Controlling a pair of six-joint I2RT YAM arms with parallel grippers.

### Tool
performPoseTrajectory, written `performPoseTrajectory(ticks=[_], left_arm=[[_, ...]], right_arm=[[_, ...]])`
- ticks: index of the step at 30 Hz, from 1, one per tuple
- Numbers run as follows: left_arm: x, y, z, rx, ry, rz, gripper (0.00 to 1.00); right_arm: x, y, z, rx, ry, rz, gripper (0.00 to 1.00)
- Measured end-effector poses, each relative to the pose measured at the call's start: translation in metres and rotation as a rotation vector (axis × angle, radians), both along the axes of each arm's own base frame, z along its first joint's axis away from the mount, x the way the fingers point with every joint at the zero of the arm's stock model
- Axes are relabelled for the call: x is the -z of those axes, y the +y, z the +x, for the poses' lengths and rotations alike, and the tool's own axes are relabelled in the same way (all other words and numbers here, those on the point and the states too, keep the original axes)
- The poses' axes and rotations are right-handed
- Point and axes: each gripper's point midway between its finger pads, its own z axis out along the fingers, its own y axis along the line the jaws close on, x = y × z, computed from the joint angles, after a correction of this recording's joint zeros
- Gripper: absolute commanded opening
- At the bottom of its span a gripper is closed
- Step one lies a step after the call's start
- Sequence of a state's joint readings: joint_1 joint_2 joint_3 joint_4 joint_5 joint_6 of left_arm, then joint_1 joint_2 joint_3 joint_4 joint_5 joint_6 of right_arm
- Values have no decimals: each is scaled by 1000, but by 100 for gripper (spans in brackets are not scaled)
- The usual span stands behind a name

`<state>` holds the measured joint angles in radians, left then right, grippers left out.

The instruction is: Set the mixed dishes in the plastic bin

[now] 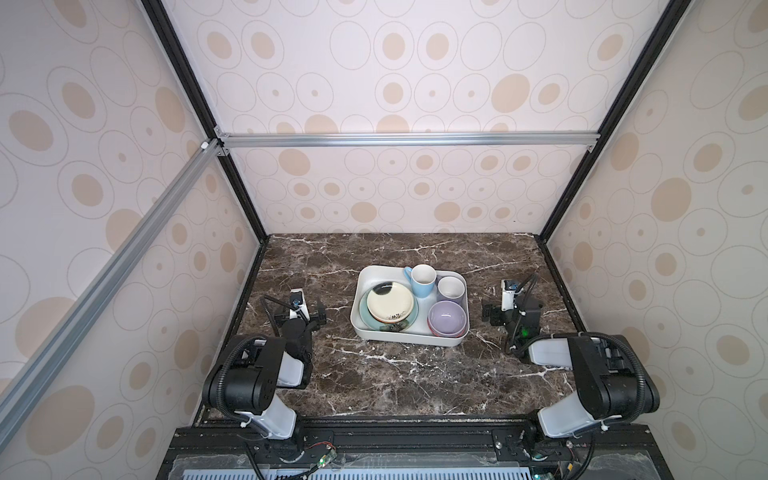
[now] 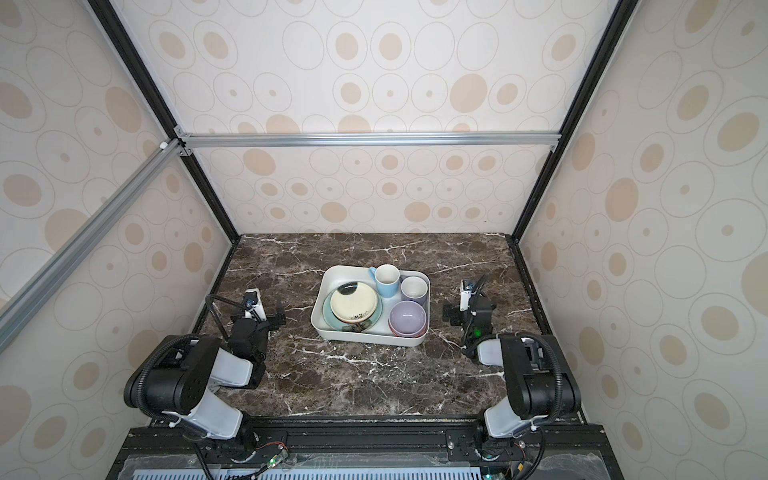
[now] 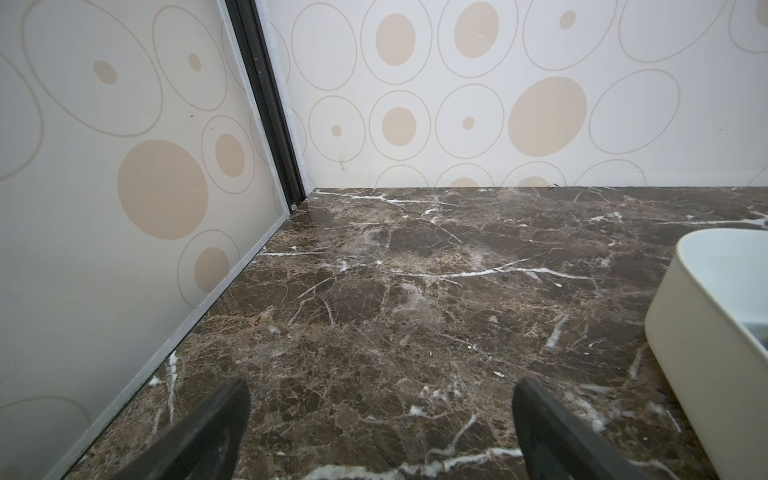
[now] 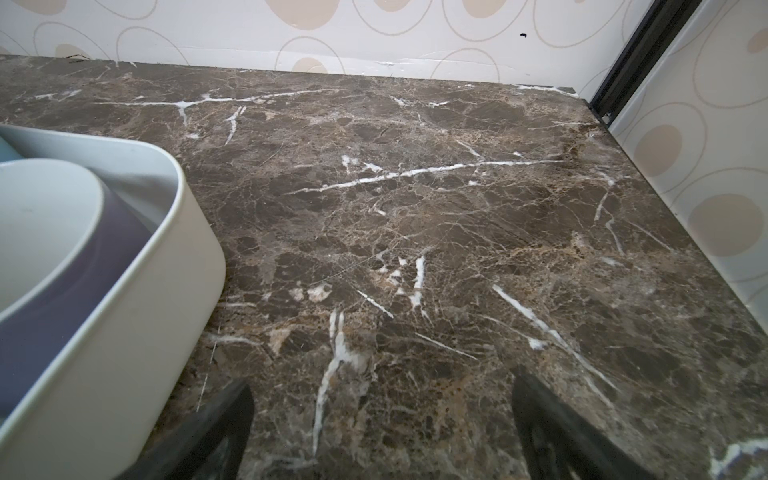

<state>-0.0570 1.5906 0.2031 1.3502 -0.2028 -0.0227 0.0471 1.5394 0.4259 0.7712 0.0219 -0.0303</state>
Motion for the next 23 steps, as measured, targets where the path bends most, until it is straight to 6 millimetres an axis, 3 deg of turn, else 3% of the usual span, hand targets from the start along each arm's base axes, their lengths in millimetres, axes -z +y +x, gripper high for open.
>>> performPoseTrajectory(ticks=[23], left_arm=[[-1, -1, 2, 4, -2, -1, 99]], right_arm=[[0, 0, 0, 0, 0, 0, 100]])
